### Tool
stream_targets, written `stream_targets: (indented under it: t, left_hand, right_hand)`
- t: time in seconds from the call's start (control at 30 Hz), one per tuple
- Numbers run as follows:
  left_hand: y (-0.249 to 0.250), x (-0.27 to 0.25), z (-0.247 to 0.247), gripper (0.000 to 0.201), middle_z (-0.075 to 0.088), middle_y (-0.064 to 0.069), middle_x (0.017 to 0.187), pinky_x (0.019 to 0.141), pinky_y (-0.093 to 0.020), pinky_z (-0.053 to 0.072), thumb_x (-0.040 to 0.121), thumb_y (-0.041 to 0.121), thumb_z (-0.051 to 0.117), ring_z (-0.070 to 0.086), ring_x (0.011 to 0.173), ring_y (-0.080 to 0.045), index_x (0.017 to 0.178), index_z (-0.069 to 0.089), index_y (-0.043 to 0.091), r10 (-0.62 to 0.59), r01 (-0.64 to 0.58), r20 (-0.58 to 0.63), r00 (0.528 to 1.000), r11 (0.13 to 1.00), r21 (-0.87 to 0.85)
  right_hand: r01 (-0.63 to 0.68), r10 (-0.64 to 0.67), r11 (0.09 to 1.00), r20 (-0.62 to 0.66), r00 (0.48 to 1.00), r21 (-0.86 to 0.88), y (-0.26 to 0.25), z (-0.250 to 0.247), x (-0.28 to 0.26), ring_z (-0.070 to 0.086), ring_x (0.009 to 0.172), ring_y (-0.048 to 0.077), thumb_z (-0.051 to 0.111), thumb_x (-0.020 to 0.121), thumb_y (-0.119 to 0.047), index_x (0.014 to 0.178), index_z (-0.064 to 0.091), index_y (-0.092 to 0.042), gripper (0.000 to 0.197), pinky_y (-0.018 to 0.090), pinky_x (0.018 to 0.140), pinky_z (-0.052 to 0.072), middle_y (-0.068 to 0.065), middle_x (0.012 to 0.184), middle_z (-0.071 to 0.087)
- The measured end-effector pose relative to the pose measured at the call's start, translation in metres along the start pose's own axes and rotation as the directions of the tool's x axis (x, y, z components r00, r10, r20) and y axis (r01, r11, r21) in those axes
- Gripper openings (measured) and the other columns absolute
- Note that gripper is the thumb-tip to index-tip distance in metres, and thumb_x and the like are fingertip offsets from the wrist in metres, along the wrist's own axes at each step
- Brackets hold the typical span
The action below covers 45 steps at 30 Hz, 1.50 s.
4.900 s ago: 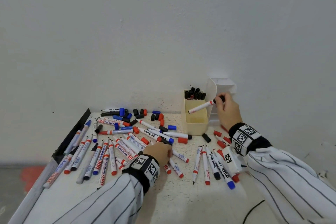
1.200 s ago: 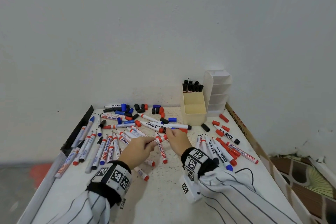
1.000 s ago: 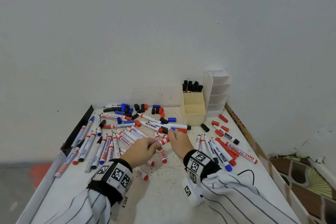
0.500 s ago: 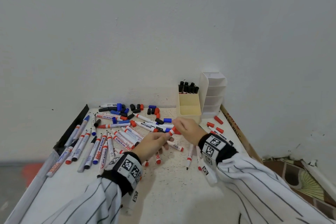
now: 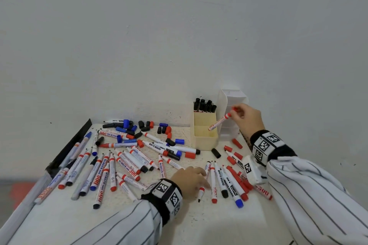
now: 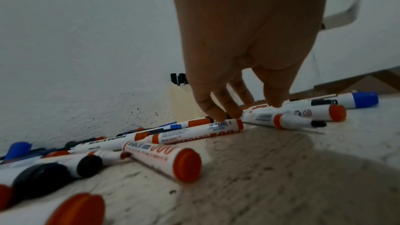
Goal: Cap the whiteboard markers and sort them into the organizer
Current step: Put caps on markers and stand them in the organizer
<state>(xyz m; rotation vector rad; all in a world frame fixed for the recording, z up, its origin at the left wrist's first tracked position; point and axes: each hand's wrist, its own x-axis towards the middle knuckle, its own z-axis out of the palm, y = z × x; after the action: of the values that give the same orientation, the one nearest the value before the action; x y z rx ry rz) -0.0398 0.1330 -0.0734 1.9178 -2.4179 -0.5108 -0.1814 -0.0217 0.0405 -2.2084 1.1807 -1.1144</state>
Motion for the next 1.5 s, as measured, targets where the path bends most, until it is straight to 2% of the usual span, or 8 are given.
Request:
stream_targets:
  t: [0.37,0.6,0.8,0.9,1.17,1.27,1.37,1.5]
  left_hand:
    - [-0.013,0.0,-0.001,0.026,0.049,0.006,0.135,0.103,-0.04,0.035,0.092,0.02,0.051,0.045,0.12,-0.019,0.117,0.054,0.026,0.093,-0.077,-0.218,0.972,0.993,0.084]
    - [-0.026,-0.009,-0.028,0.024,0.063,0.007,0.106,0.087,-0.022,0.048,0.096,0.025,0.045,0.058,0.093,-0.006,0.119,0.053,0.024,-0.268,-0.03,-0.585,0.766,0.893,-0.448]
    - [-0.037,-0.017,-0.044,0.03,0.056,0.014,0.108,0.083,-0.013,0.043,0.097,0.026,0.044,0.051,0.097,0.002,0.127,0.048,0.021,-0.526,-0.085,-0.596,0.607,0.702,-0.707]
    - [-0.044,-0.023,-0.043,0.036,0.052,0.015,0.11,0.085,-0.015,0.044,0.097,0.026,0.044,0.051,0.102,0.0,0.131,0.046,0.019,-0.573,-0.061,-0.565,0.594,0.668,-0.742]
    - [-0.059,-0.043,-0.044,0.035,0.056,0.003,0.114,0.086,-0.033,0.053,0.098,0.03,0.039,0.06,0.098,-0.014,0.131,0.042,0.019,-0.673,-0.073,-0.518,0.527,0.572,-0.817]
    - [-0.068,-0.049,-0.039,0.035,0.059,-0.007,0.107,0.063,-0.023,0.054,0.097,0.03,0.038,0.064,0.077,-0.014,0.13,0.043,0.017,-0.69,-0.041,-0.495,0.528,0.562,-0.826]
    - [-0.076,-0.058,-0.038,0.037,0.06,-0.009,0.108,0.068,-0.024,0.05,0.098,0.029,0.038,0.062,0.085,-0.021,0.132,0.044,0.016,-0.717,0.03,-0.497,0.489,0.584,-0.811]
    - [-0.091,-0.069,-0.036,0.038,0.056,-0.001,0.117,0.065,-0.012,0.039,0.098,0.024,0.041,0.053,0.085,-0.004,0.135,0.044,0.016,-0.759,0.146,-0.434,0.485,0.56,-0.815]
  right_hand:
    - [0.046,-0.045,0.998,0.035,0.998,-0.032,0.01,0.046,0.021,0.057,0.084,0.016,0.052,0.089,-0.002,0.104,0.059,-0.007,0.017,0.028,0.083,0.047,0.006,0.095,0.06]
    - [-0.033,0.055,0.992,0.186,0.981,-0.121,0.026,0.066,0.02,0.052,0.081,0.017,0.053,0.088,-0.003,0.094,0.059,-0.01,0.012,0.026,0.077,0.041,0.005,0.091,0.06]
    - [-0.254,0.276,0.946,0.089,0.957,-0.202,0.03,0.079,-0.003,0.052,0.079,0.023,0.052,0.086,-0.009,0.077,0.047,-0.014,0.012,0.029,0.072,0.041,0.004,0.079,0.052]
    - [-0.324,0.454,0.858,0.294,0.841,-0.397,0.036,0.088,-0.015,0.051,0.092,0.025,0.047,0.088,-0.006,0.1,0.05,-0.012,0.014,0.028,0.083,0.041,0.009,0.099,0.057]
    - [-0.366,0.49,0.828,0.23,0.841,-0.426,0.039,0.096,-0.024,0.056,0.094,0.027,0.047,0.092,-0.012,0.109,0.046,-0.005,0.018,0.032,0.08,0.045,0.016,0.11,0.059]
    - [-0.295,0.547,0.764,0.334,0.768,-0.574,0.042,0.099,-0.03,0.054,0.11,0.024,0.049,0.092,-0.02,0.115,0.053,-0.008,0.026,0.027,0.091,0.043,0.011,0.119,0.058]
    - [-0.234,0.549,0.753,0.391,0.739,-0.615,0.038,0.1,-0.034,0.053,0.111,0.024,0.053,0.089,-0.024,0.118,0.049,-0.009,0.032,0.028,0.092,0.044,0.01,0.121,0.056]
    - [-0.234,0.563,0.766,0.448,0.694,-0.599,0.03,0.098,-0.032,0.054,0.088,0.017,0.059,0.082,-0.018,0.109,0.053,-0.012,0.029,0.022,0.07,0.043,0.003,0.098,0.059]
